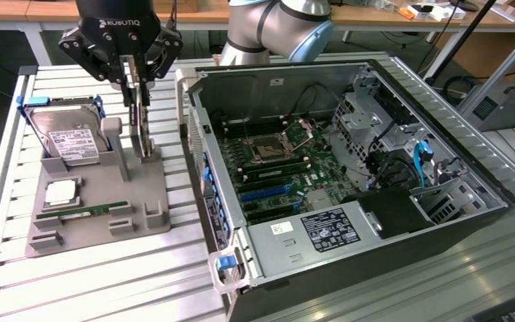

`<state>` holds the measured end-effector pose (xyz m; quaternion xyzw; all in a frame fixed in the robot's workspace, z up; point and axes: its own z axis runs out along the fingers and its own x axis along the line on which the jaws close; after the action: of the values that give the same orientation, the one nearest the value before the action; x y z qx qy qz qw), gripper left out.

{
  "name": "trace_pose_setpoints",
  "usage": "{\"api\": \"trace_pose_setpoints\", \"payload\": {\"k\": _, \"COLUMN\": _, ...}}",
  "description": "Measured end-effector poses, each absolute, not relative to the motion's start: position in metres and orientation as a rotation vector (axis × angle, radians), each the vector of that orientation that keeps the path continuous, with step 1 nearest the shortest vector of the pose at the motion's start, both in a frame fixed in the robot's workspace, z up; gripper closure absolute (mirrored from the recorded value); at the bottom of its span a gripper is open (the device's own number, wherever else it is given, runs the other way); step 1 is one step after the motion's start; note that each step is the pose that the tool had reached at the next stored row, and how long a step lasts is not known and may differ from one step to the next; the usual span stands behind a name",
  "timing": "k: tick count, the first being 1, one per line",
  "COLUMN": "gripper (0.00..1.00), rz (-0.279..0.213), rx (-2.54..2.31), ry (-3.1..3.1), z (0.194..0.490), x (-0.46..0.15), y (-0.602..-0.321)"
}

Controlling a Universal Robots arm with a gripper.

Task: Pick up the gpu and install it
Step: 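Pick up the gpu and move the gpu toward the slot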

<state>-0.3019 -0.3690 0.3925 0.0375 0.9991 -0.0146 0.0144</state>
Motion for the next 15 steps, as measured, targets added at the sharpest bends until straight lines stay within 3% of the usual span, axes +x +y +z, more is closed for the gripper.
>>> {"api": "trace_pose_setpoints", "payload": {"k": 15, "gripper": 0.73, "rz": -0.046, "rx": 0.117, "ry": 3.111, "z": 0.3999, "x": -0.3019, "y": -0.369}}
